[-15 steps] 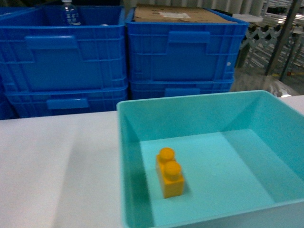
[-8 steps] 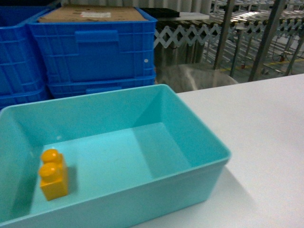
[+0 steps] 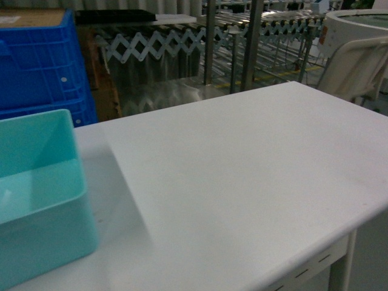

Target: Pick red block from blue box to shelf

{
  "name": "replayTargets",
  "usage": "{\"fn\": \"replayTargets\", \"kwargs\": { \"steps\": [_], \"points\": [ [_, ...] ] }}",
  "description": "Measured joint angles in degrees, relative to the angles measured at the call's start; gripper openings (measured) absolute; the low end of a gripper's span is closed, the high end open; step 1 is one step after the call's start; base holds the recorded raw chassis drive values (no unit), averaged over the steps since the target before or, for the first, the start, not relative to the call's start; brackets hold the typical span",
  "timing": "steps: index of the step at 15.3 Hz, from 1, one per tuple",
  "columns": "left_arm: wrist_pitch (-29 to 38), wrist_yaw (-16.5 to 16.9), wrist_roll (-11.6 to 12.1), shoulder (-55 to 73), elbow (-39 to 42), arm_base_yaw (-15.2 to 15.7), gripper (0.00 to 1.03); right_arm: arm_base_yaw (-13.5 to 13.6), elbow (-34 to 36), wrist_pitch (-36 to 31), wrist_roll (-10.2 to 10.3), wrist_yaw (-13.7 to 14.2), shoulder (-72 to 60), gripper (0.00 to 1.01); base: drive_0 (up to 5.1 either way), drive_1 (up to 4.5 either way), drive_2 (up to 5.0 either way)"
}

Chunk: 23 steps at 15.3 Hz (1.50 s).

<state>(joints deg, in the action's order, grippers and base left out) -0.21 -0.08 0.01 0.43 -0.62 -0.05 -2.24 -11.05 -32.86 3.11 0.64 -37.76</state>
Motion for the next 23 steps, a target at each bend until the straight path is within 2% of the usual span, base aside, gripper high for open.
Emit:
{"fn": "replayTargets", "kwargs": {
  "steps": [3,23],
  "points": [
    [0.0,0.1,0.0,0.0,0.0,0.1,0.98,0.0,0.0,0.1,0.0,0.2,0.0,0.28,2.4,-3.42,-3.4],
    [0.0,0.0,0.0,0.0,0.0,0.0,0.98,0.0,0.2,0.0,-0.1,0.0,0.0,0.28,-1.3,-1.28,-1.3]
  ]
}}
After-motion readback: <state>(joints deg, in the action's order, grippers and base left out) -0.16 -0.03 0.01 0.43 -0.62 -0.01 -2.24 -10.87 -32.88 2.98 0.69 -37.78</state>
